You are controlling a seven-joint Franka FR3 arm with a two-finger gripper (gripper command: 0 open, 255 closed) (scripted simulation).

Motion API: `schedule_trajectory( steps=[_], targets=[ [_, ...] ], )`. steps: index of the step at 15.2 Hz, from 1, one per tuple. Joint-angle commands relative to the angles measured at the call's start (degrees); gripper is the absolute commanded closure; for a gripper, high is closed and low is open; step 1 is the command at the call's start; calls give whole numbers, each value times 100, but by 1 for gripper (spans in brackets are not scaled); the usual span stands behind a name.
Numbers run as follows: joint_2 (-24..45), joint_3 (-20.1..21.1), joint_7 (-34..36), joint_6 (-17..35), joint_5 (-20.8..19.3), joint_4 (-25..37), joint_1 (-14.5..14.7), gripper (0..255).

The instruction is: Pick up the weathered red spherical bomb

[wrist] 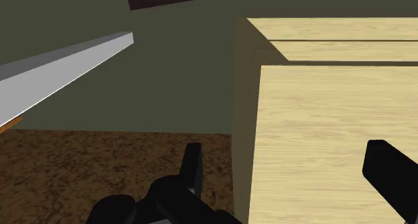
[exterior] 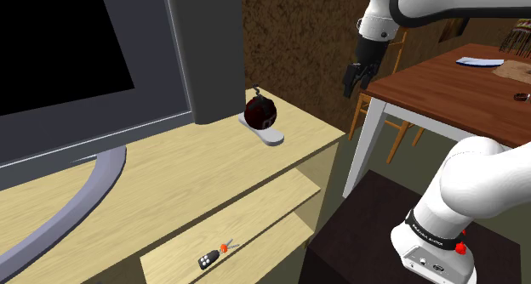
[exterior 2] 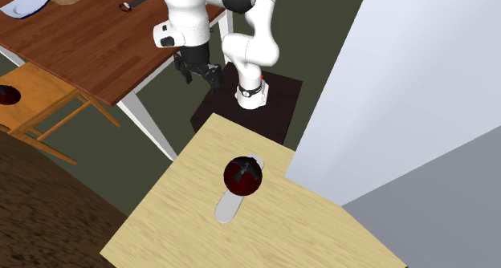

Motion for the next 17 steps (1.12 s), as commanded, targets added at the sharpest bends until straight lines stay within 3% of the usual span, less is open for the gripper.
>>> schedule_trajectory(
  steps=[1, 9, 17],
  targets=[
    [0, 0, 0, 0, 0, 0, 0, 0],
    [1557, 673, 641, -168, 325, 1420, 323, 0],
    [3246, 1253, 1272, -626, 357, 3268, 557, 0]
  ],
)
